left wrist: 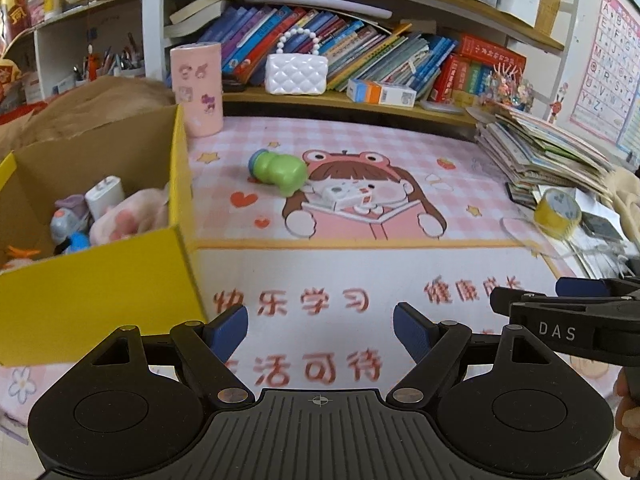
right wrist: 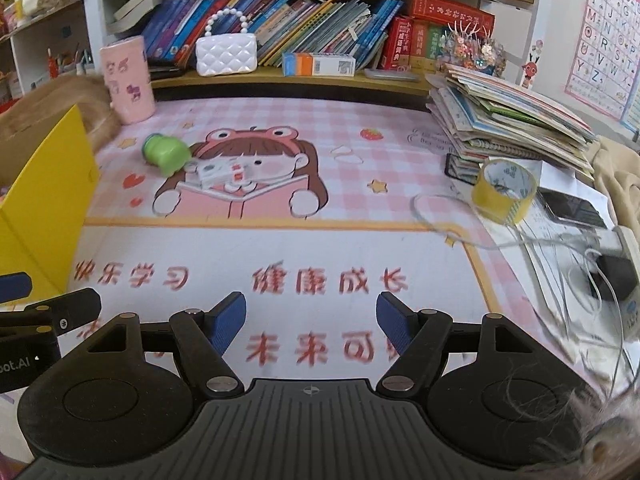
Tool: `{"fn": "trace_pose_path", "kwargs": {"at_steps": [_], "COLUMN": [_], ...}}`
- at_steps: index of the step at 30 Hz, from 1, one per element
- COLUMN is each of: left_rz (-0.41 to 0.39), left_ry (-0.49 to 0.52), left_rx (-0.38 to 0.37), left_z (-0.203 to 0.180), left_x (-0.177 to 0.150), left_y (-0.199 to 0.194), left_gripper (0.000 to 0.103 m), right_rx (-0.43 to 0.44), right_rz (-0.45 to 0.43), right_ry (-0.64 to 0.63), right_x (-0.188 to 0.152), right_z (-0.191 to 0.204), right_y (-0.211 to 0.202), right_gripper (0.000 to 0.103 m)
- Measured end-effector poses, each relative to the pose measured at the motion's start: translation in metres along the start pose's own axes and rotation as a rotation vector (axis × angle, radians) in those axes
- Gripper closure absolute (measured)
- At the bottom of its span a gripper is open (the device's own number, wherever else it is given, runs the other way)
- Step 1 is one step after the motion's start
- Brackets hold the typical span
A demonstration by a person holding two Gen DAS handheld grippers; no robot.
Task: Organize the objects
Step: 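Withdraw both open tools from the box toward the green toy and card box, then grasp the green bottle toy with the left tool while the right grasps the white card box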
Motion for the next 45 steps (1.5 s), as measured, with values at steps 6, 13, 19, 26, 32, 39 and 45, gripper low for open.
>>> {"fn": "trace_pose_path", "kwargs": {"at_steps": [6,13,19,26,32,39,45], "left_rz": [-0.011,-0.044,-0.060,-0.066,-0.059,-0.012,-0.020], "left_ry": [-0.014,-0.029,-0.041,-0.101,-0.159,-0.255,-0.268], "left_rx": [0.025,0.076,0.126,0.183,0.221,0.258,0.283], "left_z": [-0.008,-0.013,-0.016,-0.012,0.003,0.029,0.040], "left_x": [0.016,0.040,0.058,0.079,0.099,0.112,0.121], "left_y": [0.015,0.029,0.048,0.072,0.096,0.130,0.131], "left_gripper": [0.021,0.021,0.021,0.022,0.022,0.021,0.021], "right_rx": [0.026,0.077,0.116,0.149,0.232,0.355,0.412], "right_rz": [-0.001,-0.025,-0.053,-0.060,-0.036,-0.056,-0.047], "right_ry": [-0.011,-0.018,-0.026,-0.036,-0.076,-0.241,-0.327], "right_x": [0.015,0.040,0.068,0.090,0.095,0.100,0.103], "right_z": [-0.012,-0.021,-0.026,-0.028,-0.017,0.025,0.062], "right_y": [0.017,0.036,0.056,0.083,0.111,0.141,0.168], "right_gripper": [0.033,0.033,0.033,0.033,0.033,0.029,0.026]}}
Point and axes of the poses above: each gripper's, at about its wrist camera, not at the fingertips, and y roughly the way its jaws point, z to its left, x to its top, the point moved 7 cm from there along y, roughly the way its jaws point, and after that the axes turned 1 degree about -y, right-handed, at the moved point
